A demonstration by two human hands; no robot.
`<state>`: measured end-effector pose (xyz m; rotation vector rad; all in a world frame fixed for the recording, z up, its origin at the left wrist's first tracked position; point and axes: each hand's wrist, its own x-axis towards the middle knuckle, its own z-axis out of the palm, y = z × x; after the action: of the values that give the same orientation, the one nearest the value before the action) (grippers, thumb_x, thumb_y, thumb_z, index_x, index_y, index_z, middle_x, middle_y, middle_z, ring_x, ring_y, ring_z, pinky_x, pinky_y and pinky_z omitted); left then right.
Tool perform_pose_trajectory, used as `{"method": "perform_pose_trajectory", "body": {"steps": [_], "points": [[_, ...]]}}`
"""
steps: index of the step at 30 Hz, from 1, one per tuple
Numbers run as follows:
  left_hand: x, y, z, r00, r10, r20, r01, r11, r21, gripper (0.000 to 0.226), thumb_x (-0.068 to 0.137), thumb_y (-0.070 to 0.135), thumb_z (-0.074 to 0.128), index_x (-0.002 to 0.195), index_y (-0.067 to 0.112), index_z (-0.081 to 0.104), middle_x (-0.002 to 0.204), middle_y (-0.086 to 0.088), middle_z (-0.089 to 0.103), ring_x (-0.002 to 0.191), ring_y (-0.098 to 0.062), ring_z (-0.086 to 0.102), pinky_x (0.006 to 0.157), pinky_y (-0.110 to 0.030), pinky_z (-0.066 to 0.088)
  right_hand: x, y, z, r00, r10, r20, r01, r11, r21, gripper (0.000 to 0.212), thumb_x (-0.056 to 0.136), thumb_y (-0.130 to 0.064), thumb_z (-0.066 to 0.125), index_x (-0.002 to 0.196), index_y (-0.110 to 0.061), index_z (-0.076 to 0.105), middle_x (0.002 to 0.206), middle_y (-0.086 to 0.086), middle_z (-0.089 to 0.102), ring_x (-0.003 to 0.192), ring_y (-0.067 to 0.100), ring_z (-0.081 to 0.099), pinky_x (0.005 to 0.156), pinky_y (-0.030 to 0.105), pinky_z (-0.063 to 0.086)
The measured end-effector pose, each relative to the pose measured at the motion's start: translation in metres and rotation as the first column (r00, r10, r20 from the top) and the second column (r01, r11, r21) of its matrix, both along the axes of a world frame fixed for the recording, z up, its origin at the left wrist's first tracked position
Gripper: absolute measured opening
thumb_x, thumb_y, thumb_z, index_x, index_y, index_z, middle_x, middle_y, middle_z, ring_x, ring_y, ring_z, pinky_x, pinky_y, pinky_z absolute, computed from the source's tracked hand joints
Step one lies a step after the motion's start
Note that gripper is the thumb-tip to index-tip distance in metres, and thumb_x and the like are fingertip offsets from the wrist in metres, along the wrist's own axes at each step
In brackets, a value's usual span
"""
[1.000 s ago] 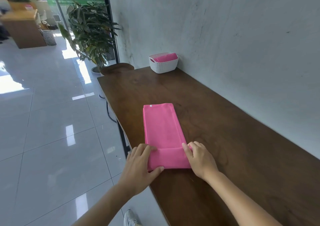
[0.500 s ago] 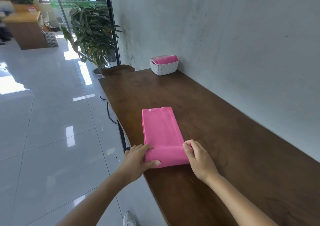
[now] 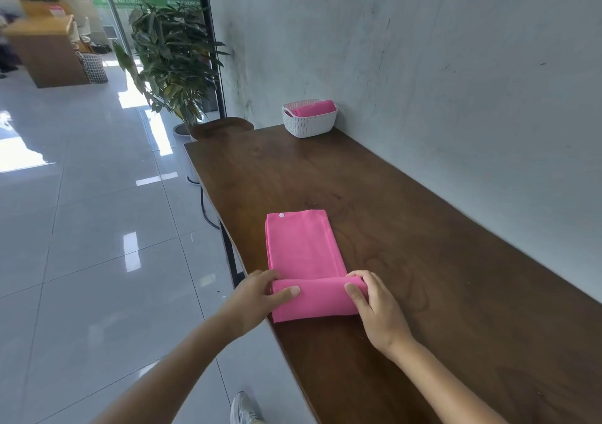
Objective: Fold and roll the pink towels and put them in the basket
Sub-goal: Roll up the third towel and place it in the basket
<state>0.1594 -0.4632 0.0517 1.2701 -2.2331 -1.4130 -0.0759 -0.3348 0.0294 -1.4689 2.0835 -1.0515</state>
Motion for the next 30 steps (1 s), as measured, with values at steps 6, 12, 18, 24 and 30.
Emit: {"method": "perform_pose_trajectory", "body": {"steps": [6,12,18,24,30], "points": [[0.001,0.006,-0.001,0.997,0.064,-0.049,-0.077,0.935,-0.345,0.043,0.082,0.066,0.068,0.117,0.042,0.06,0.121,0.022,0.05,0.109,-0.008,0.054,0.087,-0.033,0.058,-0.007,-0.024,0.012,0.999,-0.042,0.021,0.038,0.985,0.168,0.059,0.094,-0.072,0.034,0.117,-0.026,0.06,0.117,-0.009,0.054,0.102,0.005,0.056,0.067,0.015,0.043],[-0.002,0.014,-0.012,0.998,0.022,0.05,0.006,0.869,-0.494,0.073,0.082,0.061,0.073,0.145,0.042,0.042,0.143,0.017,0.039,0.131,-0.011,0.038,0.108,-0.036,0.048,-0.014,-0.054,0.018,0.993,-0.097,0.068,0.074,0.955,0.288,0.064,0.096,-0.069,0.039,0.115,-0.014,0.066,0.111,0.002,0.064,0.096,0.016,0.061,0.061,0.022,0.041],[-0.002,0.006,-0.02,0.99,0.046,0.13,0.029,0.853,-0.522,0.084,0.08,0.059,0.076,0.15,0.038,0.036,0.143,0.011,0.045,0.129,-0.014,0.043,0.106,-0.035,0.046,0.001,-0.066,0.025,0.992,-0.122,-0.016,0.123,0.982,0.145,0.042,0.101,-0.058,0.042,0.124,-0.025,0.053,0.122,-0.006,0.059,0.099,0.01,0.055,0.06,0.015,0.038],[0.011,-0.007,-0.017,0.984,0.032,0.174,0.044,0.908,-0.417,0.085,0.073,0.086,0.058,0.144,0.043,0.043,0.122,0.015,0.056,0.112,-0.009,0.048,0.093,-0.027,0.049,0.013,-0.047,0.013,0.995,-0.04,-0.094,0.042,0.999,0.018,0.056,0.097,-0.065,0.039,0.14,-0.029,0.04,0.134,-0.01,0.043,0.106,0.003,0.051,0.06,0.009,0.044],[0.026,-0.011,-0.014,0.995,-0.037,0.092,0.057,0.972,-0.228,0.07,0.057,0.101,0.047,0.116,0.065,0.039,0.124,0.015,0.052,0.121,-0.007,0.035,0.097,-0.027,0.042,0.018,-0.019,0.001,0.995,0.007,-0.099,-0.011,0.999,-0.044,0.062,0.093,-0.069,0.044,0.143,-0.031,0.042,0.141,-0.016,0.037,0.111,-0.002,0.05,0.073,0.008,0.049]]}}
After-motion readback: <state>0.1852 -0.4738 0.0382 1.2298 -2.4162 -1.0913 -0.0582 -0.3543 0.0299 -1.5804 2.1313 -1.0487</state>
